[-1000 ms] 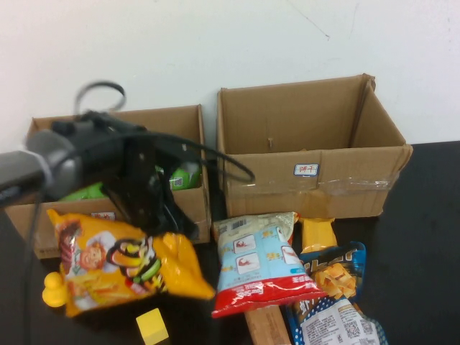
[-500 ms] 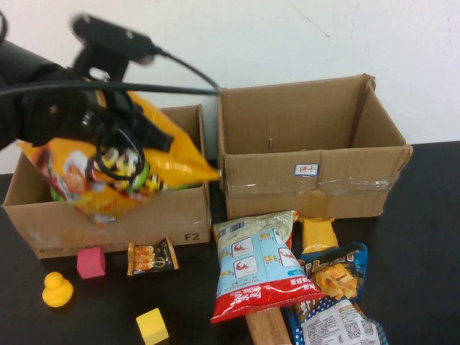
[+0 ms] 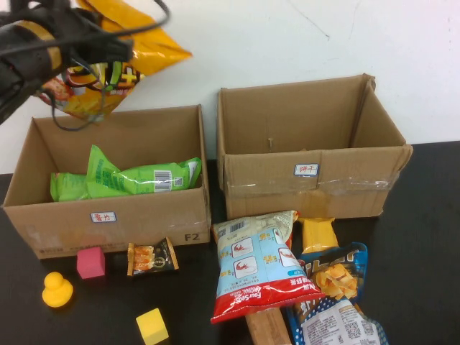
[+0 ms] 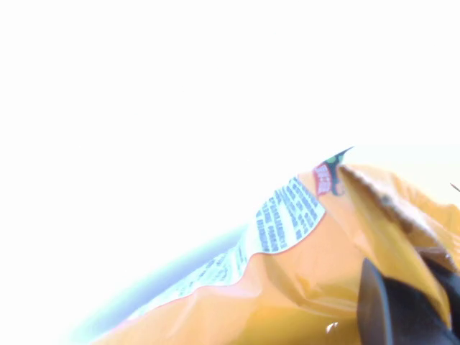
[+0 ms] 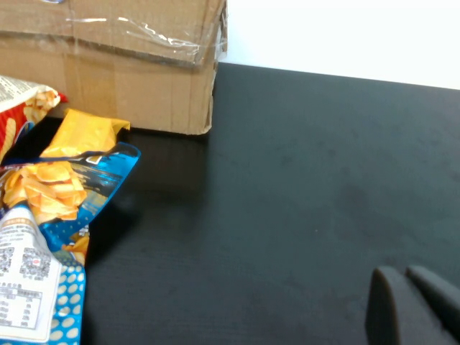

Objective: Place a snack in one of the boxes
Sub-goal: Place the potato chip in the potato chip box

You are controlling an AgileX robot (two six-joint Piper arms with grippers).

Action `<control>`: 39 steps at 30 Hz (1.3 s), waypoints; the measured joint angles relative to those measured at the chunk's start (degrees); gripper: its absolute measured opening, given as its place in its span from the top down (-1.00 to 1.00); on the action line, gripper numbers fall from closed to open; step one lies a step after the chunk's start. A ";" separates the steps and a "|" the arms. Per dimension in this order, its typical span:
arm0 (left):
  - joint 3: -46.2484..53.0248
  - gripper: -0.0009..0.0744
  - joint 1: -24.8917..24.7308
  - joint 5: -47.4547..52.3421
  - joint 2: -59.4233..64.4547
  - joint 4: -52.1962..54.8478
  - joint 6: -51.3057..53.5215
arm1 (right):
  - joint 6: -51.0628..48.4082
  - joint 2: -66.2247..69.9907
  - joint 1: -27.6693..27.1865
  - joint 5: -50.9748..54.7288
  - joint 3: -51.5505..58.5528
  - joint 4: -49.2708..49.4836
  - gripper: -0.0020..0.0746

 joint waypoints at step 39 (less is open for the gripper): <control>0.00 -0.45 10.84 -28.41 18.08 18.97 -25.03 | 0.22 0.00 0.00 0.00 0.00 0.00 0.95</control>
